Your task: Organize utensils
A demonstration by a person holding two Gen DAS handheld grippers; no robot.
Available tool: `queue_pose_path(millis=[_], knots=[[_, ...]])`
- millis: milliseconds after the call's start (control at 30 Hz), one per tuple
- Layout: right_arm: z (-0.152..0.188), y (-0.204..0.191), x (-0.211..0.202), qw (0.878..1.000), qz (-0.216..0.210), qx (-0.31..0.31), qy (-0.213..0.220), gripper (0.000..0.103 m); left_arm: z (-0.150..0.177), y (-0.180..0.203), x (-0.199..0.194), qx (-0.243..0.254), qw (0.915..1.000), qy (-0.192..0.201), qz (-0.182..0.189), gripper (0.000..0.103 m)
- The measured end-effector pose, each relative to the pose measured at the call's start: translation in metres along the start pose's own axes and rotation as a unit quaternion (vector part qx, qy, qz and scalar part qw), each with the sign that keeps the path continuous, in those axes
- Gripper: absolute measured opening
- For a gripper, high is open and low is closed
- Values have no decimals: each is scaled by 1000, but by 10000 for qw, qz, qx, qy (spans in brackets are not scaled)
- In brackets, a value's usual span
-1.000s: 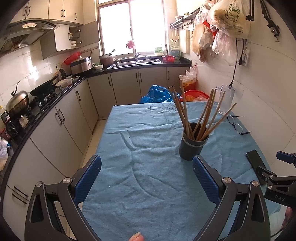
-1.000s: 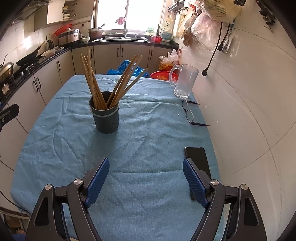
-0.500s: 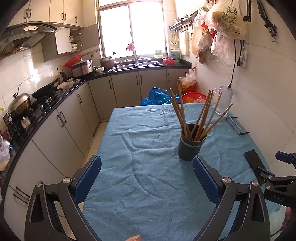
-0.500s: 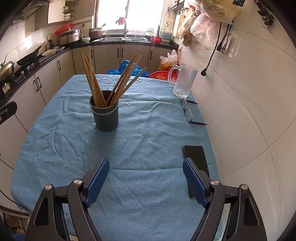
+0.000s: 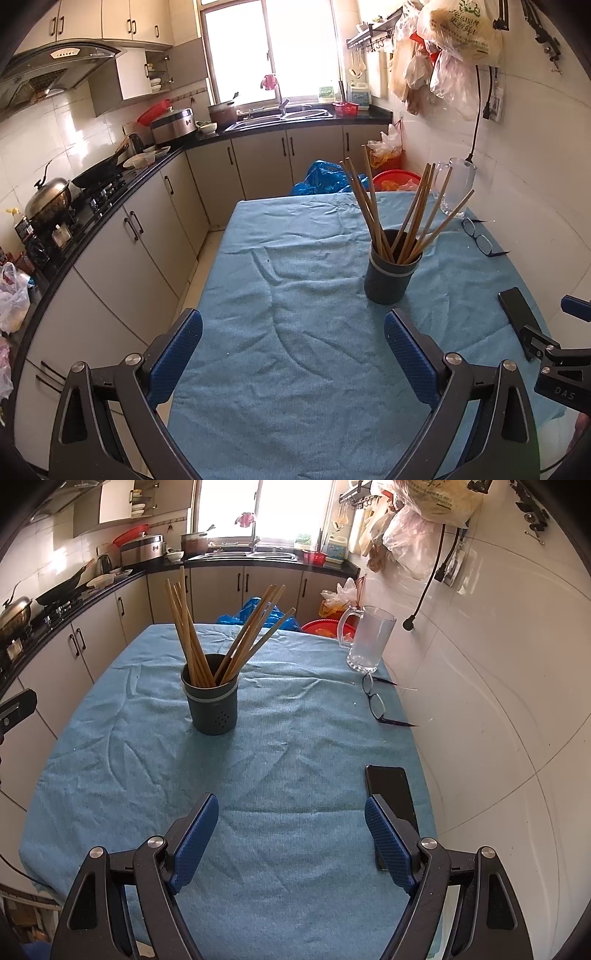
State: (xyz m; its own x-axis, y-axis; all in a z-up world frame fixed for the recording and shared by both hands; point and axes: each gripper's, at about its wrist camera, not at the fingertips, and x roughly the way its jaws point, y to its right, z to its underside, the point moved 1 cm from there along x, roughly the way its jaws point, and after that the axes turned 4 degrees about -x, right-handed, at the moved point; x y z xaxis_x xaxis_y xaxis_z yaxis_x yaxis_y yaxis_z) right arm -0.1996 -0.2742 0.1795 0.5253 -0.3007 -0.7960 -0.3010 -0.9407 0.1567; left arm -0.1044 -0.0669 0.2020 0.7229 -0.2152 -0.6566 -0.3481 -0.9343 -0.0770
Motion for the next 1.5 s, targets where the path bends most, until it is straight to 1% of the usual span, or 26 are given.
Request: queue_pose_path(millis=[167, 733, 1500], knots=[[1, 1, 1, 10000, -3, -4, -16, 85, 1, 1, 1, 32, 10000, -83, -15, 98], [3, 0, 3, 10000, 9, -19, -51, 85, 7, 1, 2, 31, 9999, -134, 20, 98], [3, 0, 4, 9999, 101, 51, -111, 85, 8, -4, 17, 82, 9995, -283, 130, 98]])
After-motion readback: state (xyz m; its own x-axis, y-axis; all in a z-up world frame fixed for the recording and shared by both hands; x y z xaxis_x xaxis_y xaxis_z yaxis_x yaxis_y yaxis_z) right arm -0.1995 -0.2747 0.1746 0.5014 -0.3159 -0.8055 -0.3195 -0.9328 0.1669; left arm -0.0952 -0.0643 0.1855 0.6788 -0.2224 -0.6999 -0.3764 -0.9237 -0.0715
